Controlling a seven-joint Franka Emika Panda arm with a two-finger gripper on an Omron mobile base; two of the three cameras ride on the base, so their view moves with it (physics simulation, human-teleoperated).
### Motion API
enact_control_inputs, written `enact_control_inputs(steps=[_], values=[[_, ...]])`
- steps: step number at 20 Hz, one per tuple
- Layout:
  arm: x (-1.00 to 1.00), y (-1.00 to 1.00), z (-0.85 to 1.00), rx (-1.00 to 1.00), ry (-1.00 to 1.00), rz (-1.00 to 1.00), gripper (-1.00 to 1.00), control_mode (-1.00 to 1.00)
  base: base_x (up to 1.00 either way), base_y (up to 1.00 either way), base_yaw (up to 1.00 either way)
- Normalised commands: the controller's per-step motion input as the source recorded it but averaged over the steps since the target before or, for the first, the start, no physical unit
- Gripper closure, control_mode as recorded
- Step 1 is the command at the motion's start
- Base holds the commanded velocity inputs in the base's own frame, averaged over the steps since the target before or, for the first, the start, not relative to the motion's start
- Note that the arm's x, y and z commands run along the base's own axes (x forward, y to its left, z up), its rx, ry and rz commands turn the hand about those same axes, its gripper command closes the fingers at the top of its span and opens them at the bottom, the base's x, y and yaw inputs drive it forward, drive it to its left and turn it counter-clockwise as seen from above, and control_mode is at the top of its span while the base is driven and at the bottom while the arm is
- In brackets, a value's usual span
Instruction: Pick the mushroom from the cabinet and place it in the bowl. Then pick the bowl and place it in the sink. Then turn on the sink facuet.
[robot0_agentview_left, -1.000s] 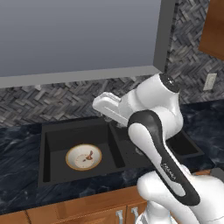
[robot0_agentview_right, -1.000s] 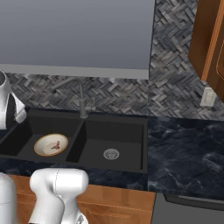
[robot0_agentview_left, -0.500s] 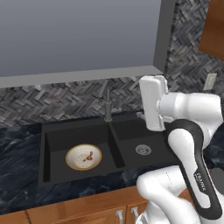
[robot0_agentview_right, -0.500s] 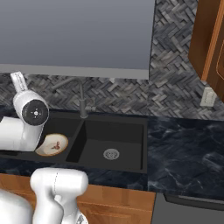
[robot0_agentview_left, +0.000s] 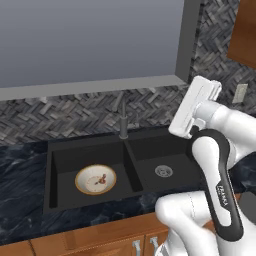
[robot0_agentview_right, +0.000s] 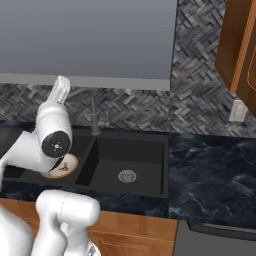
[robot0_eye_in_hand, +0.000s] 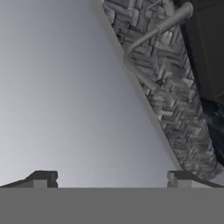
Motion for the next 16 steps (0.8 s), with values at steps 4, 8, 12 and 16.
enact_control_inputs(steps=[4,8,12,16], values=[[0.73,-0.71,-0.49,0.81,0.52,-0.01,-1.00,-1.00,0.00,0.00,0.00],[0.95,-0.69,-0.92,0.67,0.48,0.05,-1.00,-1.00,0.00,0.00,0.00],[0.95,-0.30,-0.67,0.47,0.29,0.29,-1.00,-1.00,0.00,0.00,0.00],[0.99,-0.02,-0.45,0.18,0.09,0.27,-1.00,-1.00,0.00,0.00,0.00]])
